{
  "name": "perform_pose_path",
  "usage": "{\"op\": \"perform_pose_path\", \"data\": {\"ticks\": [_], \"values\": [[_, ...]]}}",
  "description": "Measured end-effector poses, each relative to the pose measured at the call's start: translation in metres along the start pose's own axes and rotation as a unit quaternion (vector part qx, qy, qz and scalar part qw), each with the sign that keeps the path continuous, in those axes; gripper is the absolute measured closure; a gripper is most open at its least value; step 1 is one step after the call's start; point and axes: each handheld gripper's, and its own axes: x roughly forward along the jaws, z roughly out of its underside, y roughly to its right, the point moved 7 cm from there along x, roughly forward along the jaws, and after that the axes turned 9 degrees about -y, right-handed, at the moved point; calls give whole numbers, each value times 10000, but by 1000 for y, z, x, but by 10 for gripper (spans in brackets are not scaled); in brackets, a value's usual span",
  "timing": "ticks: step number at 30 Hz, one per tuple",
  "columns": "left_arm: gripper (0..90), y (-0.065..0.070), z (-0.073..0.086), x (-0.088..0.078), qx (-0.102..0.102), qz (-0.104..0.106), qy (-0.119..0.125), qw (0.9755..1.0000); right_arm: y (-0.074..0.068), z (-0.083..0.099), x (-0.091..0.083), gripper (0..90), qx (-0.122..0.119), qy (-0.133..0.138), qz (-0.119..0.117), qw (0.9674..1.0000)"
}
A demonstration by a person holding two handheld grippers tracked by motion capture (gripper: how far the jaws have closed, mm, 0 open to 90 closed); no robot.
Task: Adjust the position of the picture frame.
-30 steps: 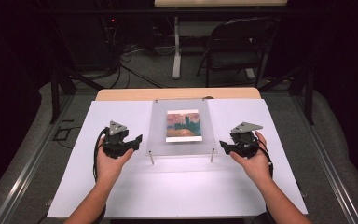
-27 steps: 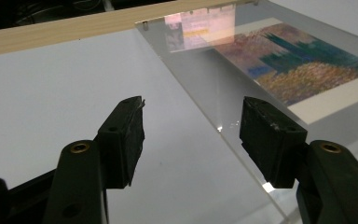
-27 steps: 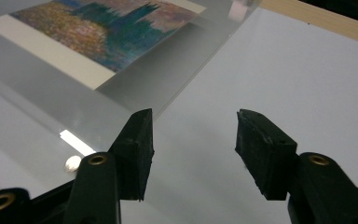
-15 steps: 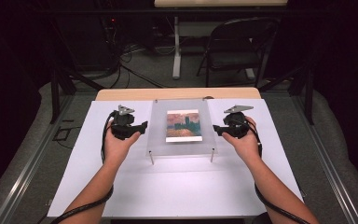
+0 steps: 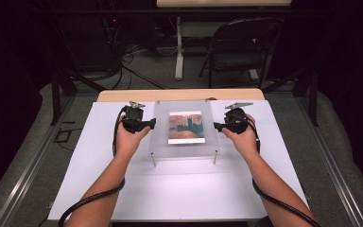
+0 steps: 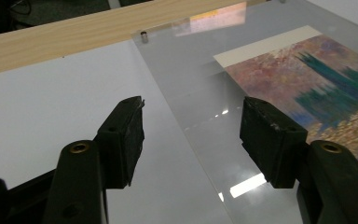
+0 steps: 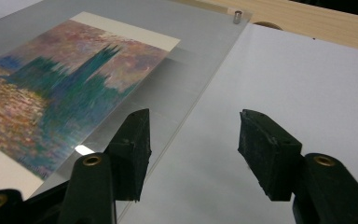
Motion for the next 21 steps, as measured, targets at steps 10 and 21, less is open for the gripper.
{"op": "perform_pose_path", "data": {"ticks": [10,21], "values": [[393,0,-1,19,-306,223,-145,9992,3,-9,13,430,178,-98,-46,9998],[357,6,-5,33,-442,368,-374,9976,-5,-20,20,422,264,-135,-294,9991]]}}
